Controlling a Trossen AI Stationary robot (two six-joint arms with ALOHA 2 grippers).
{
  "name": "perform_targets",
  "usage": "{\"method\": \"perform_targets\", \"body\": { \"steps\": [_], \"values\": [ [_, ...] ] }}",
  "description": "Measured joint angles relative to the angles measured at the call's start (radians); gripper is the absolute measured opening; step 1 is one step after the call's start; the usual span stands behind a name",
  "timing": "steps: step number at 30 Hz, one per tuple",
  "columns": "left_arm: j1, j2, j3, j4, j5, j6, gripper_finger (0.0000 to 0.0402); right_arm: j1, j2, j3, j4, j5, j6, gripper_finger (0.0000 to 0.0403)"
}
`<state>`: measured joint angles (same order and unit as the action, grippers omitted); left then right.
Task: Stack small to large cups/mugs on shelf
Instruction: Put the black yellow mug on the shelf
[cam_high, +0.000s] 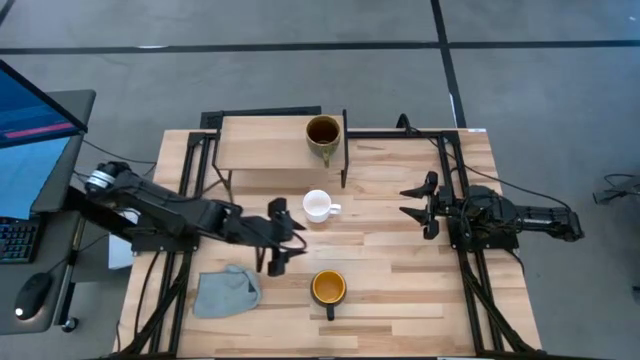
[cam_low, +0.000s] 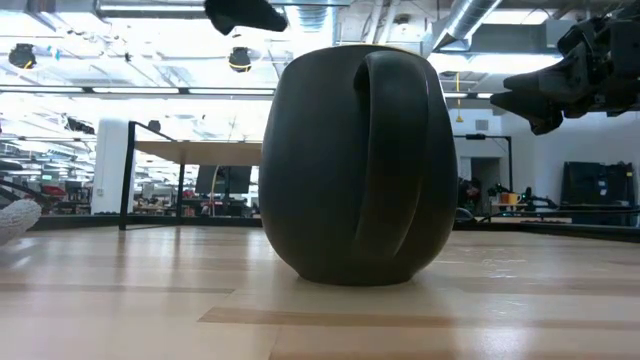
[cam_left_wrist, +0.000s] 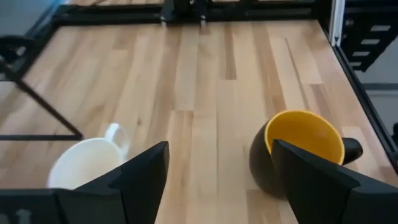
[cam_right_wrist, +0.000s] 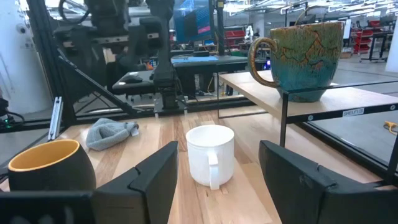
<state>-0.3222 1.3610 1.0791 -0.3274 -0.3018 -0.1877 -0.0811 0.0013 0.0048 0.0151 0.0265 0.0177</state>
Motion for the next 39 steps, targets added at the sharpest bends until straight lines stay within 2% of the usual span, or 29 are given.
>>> {"method": "perform_targets", "body": {
  "steps": [10,20,28,39],
  "values": [
    [0.001,0.207,0.146,-0.006,0.116,-0.121,0.0277,0.0,0.0,0.0,0.0,0.0,-0.002,0.0244],
    [0.001,0.371,0.304,-0.111,0.132,-0.161,0.0277,0.0,0.0,0.0,0.0,0.0,-0.002,0.0244],
    [0.0,0.44,0.354,-0.126,0.189,-0.253,0.0277,0.0,0.004,0.0,0.0,-0.001,-0.051,0.0244],
    [-0.013,0.459,0.354,-0.14,0.161,-0.281,0.0277,0.0,0.008,0.0,0.0,-0.001,-0.052,0.0244]
  ]
}}
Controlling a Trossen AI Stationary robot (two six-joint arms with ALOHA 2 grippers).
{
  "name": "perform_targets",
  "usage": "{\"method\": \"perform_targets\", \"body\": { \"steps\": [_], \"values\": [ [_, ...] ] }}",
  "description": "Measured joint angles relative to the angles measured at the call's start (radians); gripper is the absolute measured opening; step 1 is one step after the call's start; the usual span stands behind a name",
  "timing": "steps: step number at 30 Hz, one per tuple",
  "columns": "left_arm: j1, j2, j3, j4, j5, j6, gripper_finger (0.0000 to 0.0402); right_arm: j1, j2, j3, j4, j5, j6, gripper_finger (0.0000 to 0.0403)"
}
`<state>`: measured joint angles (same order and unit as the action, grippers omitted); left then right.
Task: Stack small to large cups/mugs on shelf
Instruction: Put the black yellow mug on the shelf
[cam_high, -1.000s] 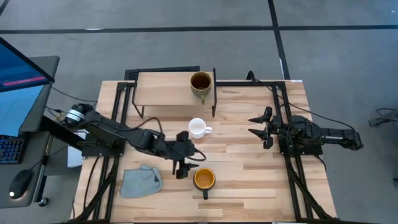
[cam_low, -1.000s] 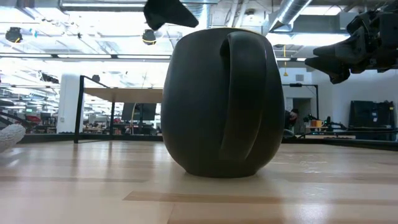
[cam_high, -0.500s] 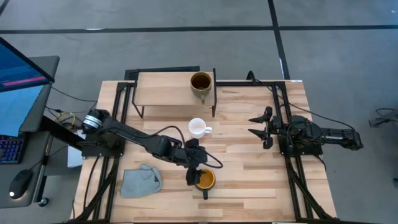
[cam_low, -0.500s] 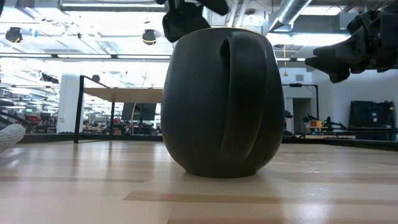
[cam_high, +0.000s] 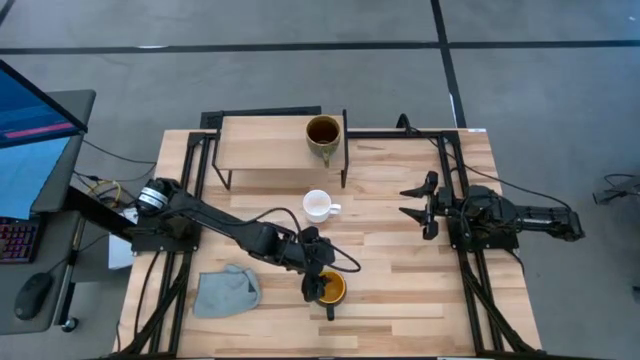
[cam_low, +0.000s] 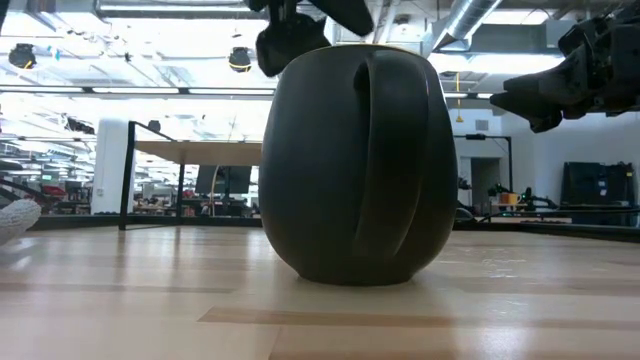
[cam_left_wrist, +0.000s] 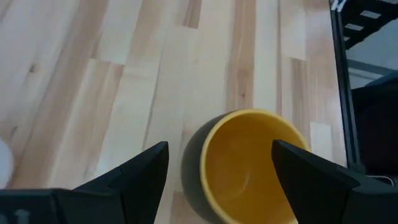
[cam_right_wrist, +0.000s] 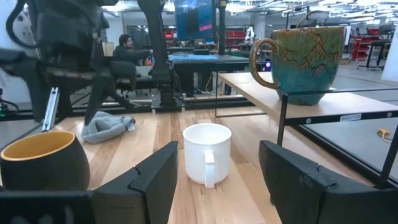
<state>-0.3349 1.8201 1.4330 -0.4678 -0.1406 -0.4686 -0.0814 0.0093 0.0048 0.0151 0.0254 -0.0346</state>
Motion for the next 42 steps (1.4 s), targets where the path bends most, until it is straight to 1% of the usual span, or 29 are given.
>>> {"method": "perform_targets", "body": {
  "steps": [2,4,11,15,23,42],
  "values": [
    [-0.006,0.021,-0.002,-0.015,-0.002,0.0,0.0277,0.0,0.0,0.0,0.0,0.0,-0.001,0.0244],
    [-0.006,0.047,-0.001,0.007,0.003,-0.005,0.0277,0.0,0.005,0.0,0.0,0.0,-0.001,0.0244],
    [0.001,0.095,-0.001,-0.036,0.008,-0.069,0.0277,0.0,0.012,0.0,0.001,0.0,-0.001,0.0244],
    [0.005,0.098,-0.001,-0.06,0.007,-0.075,0.0277,0.0,0.012,0.0,0.0,0.0,-0.001,0.0244],
    [0.006,0.098,-0.001,-0.057,0.0,-0.015,0.0277,0.0,0.012,0.0,0.0,0.0,-0.001,0.0244],
    [0.007,0.097,-0.001,-0.033,-0.002,-0.016,0.0277,0.0,0.012,0.0,0.0,0.0,-0.001,0.0244]
  ]
}}
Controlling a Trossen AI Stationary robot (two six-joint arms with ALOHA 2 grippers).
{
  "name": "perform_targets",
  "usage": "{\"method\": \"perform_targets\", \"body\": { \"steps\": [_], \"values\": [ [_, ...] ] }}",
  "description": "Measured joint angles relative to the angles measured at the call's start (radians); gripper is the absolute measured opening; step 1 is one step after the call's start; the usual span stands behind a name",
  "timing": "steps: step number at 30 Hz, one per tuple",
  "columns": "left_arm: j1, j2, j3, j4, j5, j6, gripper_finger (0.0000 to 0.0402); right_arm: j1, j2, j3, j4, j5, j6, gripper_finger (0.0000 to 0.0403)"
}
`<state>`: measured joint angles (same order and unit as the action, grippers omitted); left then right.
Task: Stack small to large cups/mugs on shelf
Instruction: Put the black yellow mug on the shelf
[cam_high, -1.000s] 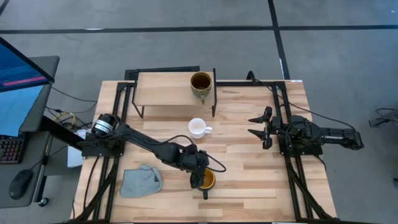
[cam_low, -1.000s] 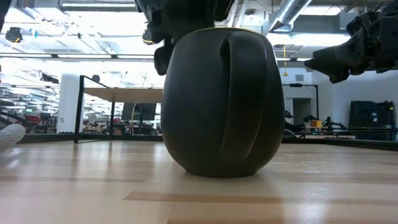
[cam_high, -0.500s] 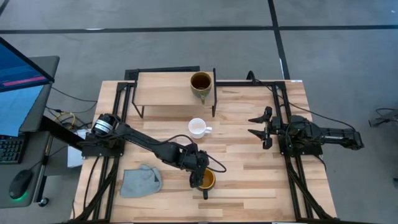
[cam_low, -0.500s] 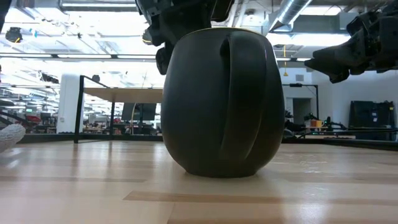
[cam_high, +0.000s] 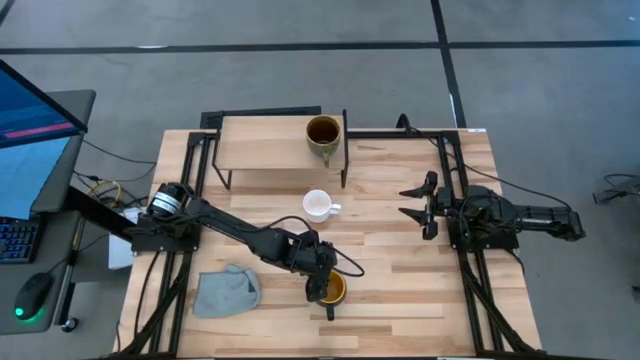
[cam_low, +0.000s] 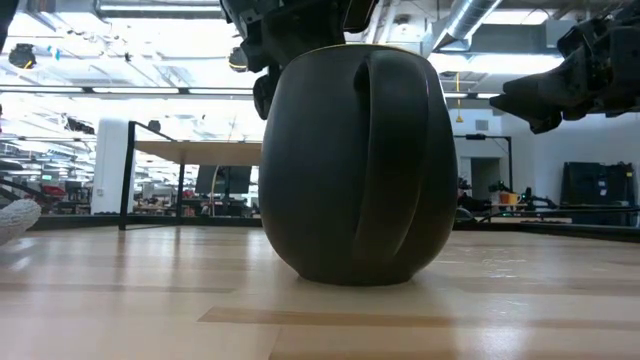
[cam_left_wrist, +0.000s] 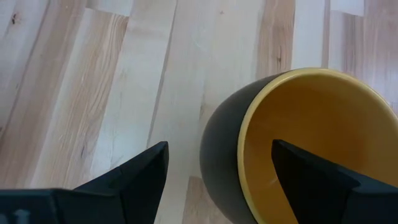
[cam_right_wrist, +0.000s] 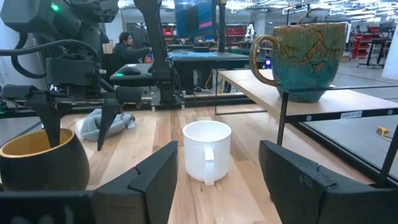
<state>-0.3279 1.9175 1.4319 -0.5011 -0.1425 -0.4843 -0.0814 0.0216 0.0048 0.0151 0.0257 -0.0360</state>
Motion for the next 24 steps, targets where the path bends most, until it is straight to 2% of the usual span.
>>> {"method": "perform_targets", "body": {
  "steps": [8,18,24],
  "values": [
    [0.0,0.0,0.0,-0.001,0.005,-0.004,0.027,0.0,0.0,0.0,0.0,0.0,0.0,0.0244],
    [0.0,0.0,0.0,0.025,0.006,-0.009,0.0173,0.0,0.0,0.0,0.0,0.0,-0.001,0.0244],
    [0.0,0.0,0.0,0.072,-0.002,0.02,0.0144,0.0,0.0,0.0,0.0,0.0,-0.001,0.0244]
  ]
}}
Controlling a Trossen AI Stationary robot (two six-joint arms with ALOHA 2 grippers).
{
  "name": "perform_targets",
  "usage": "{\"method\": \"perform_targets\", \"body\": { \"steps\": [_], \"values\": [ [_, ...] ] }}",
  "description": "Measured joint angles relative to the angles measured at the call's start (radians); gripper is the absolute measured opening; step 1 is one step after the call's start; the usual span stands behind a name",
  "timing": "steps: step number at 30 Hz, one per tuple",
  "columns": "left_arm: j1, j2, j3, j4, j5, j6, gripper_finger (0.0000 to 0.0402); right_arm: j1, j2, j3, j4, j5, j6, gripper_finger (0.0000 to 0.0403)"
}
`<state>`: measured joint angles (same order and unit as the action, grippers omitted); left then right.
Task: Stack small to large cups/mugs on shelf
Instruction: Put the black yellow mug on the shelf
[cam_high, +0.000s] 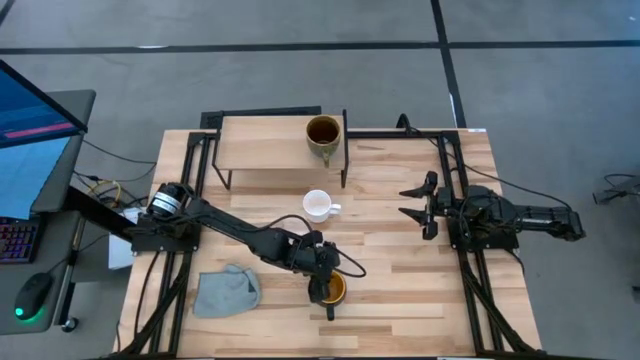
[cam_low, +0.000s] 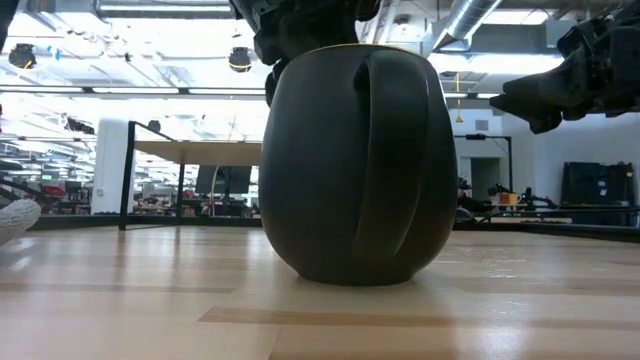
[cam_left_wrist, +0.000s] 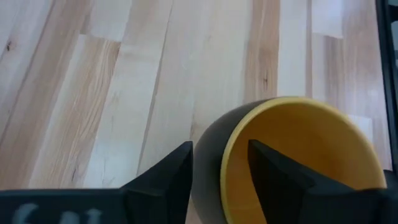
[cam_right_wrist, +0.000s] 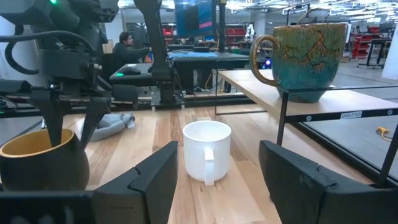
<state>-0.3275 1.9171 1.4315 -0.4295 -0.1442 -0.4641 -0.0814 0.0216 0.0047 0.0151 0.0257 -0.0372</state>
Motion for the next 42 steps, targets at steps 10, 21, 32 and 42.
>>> {"method": "perform_targets", "body": {
  "steps": [10,21,32,42],
  "values": [
    [-0.002,0.003,0.0,-0.003,0.04,-0.02,0.0141,0.0,0.0,0.0,0.0,0.0,0.0,0.0244],
    [0.016,0.124,0.001,0.037,0.149,-0.035,0.0141,0.0,0.011,0.0,0.003,0.001,-0.021,0.0244],
    [0.031,0.126,0.0,0.036,0.172,-0.036,0.0104,0.0,0.013,0.0,0.0,0.001,-0.024,0.0244],
    [0.031,0.121,0.0,0.028,0.156,-0.092,0.0062,0.0,0.013,0.0,0.0,0.001,-0.024,0.0244]
  ]
}}
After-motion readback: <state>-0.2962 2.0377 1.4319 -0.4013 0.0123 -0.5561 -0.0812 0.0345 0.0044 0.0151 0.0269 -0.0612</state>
